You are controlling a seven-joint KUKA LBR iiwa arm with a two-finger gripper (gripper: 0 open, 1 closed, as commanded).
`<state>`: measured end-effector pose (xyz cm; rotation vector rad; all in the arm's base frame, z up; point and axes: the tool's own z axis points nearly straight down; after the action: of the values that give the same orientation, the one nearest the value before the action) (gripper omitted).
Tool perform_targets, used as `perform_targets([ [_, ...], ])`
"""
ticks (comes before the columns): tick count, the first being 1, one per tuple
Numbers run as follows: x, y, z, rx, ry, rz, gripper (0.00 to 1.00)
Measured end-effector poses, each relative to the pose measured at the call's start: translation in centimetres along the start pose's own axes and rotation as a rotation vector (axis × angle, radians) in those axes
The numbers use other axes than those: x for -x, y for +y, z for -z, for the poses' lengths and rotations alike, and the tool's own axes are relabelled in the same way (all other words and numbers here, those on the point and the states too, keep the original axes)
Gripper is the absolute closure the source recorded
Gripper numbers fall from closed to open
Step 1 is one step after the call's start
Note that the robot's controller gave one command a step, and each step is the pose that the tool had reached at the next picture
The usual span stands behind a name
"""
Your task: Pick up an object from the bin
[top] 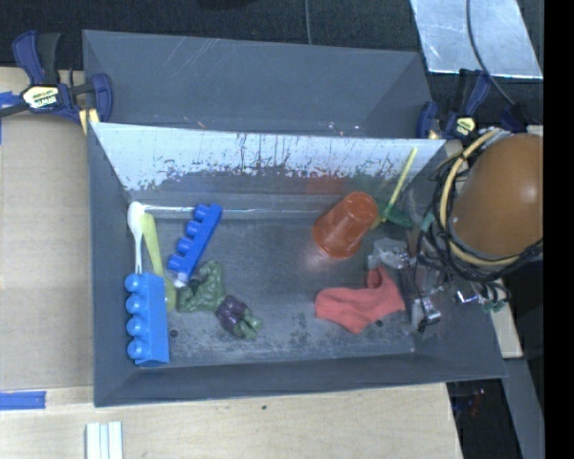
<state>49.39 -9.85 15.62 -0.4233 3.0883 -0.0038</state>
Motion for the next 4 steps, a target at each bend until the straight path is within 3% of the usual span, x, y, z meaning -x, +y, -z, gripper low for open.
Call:
perform_targets([
  [1, -0.4, -0.2, -2.3, -0.01, -0.018, -0.131, 0.0],
  [2, 1.2, 1.0, -5.2, -0.003, -0.005, -0.218, 0.0],
  [3, 1.1, 1.9, -6.8, -0.008, -0.017, -0.278, 1.0],
  [4, 1.1, 1.9, -6.8, -0.008, -0.017, -0.278, 1.0],
])
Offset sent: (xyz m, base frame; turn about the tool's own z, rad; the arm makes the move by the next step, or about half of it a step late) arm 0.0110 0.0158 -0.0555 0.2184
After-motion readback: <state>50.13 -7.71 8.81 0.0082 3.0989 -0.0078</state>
